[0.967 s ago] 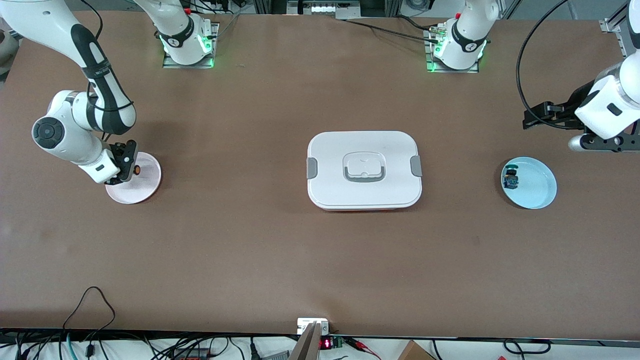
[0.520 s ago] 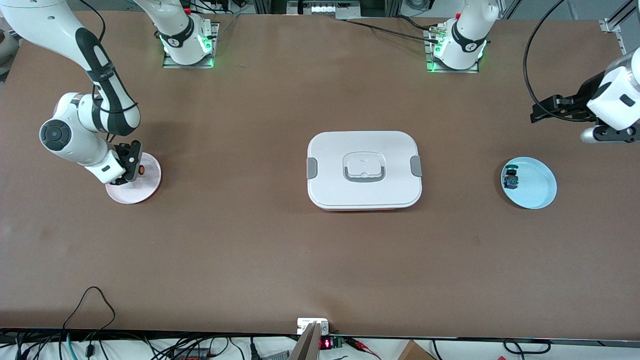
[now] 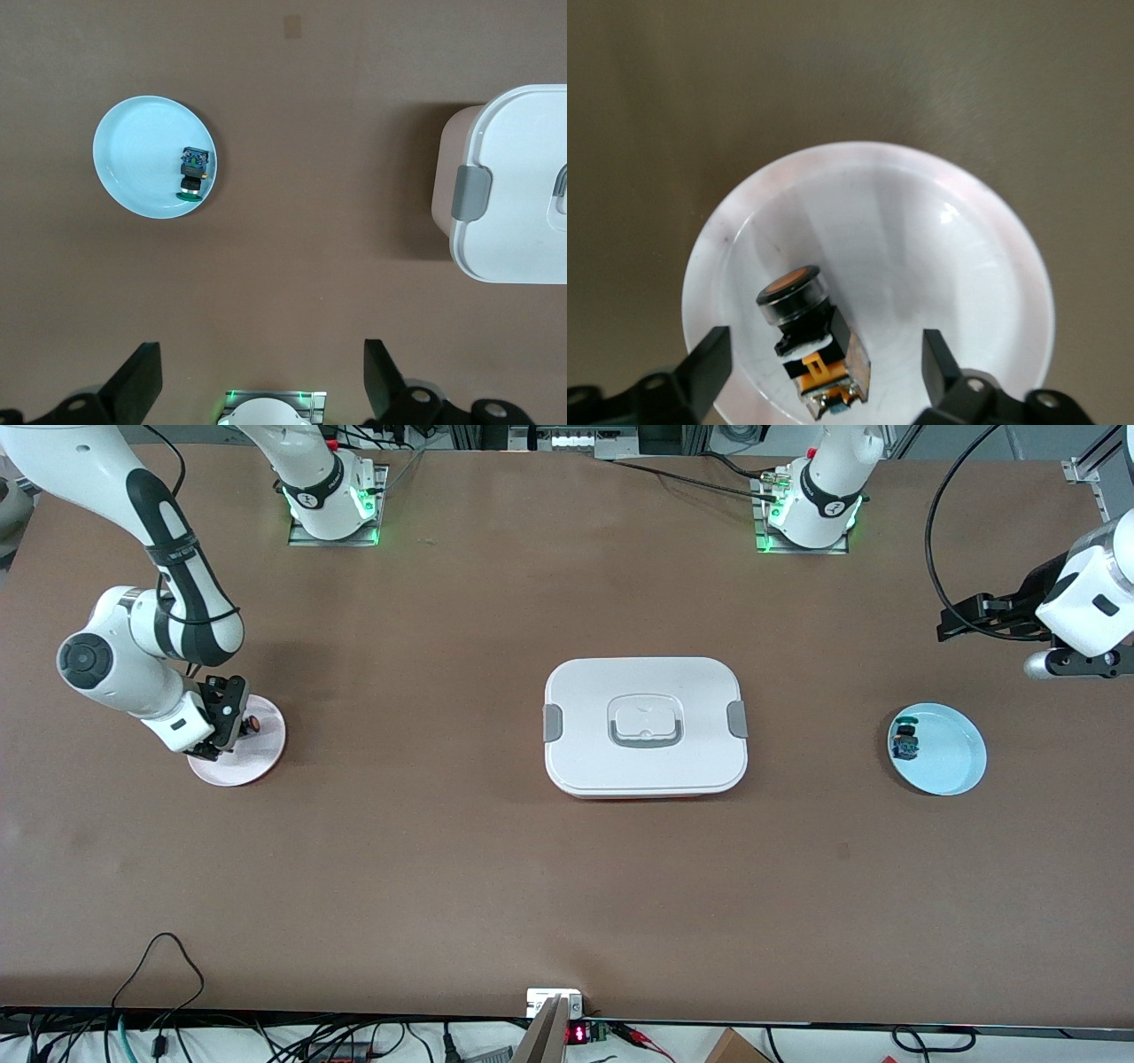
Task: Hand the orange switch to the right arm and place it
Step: 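Lower the orange switch onto the white plate with the right gripper, then open the right gripper and raise it from the plate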
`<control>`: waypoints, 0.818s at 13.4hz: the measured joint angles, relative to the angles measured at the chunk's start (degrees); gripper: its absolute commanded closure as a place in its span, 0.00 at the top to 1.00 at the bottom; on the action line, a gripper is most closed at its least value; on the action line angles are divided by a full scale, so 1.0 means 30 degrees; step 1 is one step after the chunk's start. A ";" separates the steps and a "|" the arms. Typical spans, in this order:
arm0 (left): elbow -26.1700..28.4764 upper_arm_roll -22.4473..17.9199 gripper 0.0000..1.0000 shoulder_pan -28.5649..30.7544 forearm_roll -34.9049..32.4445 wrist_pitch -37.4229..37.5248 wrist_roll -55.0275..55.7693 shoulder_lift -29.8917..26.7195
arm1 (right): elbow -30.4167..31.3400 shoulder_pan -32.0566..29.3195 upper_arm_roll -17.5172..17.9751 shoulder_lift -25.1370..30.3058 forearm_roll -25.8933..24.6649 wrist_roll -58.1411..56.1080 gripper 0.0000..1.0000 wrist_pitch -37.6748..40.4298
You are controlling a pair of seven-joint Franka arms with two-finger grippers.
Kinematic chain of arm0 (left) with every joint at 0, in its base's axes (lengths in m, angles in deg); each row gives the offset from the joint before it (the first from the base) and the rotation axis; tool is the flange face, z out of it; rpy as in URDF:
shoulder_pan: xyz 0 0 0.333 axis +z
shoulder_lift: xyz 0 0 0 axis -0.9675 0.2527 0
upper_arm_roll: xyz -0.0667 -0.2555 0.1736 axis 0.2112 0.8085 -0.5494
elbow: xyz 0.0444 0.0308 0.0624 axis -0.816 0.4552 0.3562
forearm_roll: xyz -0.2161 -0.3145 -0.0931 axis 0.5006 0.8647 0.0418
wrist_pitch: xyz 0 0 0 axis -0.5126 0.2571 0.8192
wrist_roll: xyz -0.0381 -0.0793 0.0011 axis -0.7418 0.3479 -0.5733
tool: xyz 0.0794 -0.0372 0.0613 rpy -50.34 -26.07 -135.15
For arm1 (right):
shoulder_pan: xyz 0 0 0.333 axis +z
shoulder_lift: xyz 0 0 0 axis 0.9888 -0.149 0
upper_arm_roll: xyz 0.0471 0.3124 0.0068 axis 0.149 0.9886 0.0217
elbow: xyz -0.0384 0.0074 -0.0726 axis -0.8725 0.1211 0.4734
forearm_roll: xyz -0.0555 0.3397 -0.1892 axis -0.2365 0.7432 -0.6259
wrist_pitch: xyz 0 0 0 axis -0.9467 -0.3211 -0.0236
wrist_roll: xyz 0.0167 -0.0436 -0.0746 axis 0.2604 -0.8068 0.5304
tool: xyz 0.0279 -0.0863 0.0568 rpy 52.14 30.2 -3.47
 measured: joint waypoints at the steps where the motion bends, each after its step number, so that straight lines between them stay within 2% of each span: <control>1: -0.0015 0.0000 1.00 -0.0079 0.0000 -0.0166 0.0000 0.0051 | -0.0596 0.0192 0.0005 0.0392 0.0746 0.0008 1.00 0.1150; 3: -0.0297 0.0000 1.00 -0.0131 0.0000 -0.0542 0.0001 0.0335 | -0.2222 0.0402 0.0007 0.0927 0.1795 0.0499 1.00 0.3519; 5: -0.0766 -0.0001 1.00 -0.0130 -0.0001 -0.0568 0.0021 0.0699 | -0.3862 0.0419 0.0002 0.1184 0.1969 0.2100 1.00 0.5282; 11: -0.1023 -0.0151 1.00 -0.0032 -0.0027 -0.0619 0.0046 0.0884 | -0.7394 0.0726 0.0011 0.1241 0.2056 1.1288 1.00 0.9764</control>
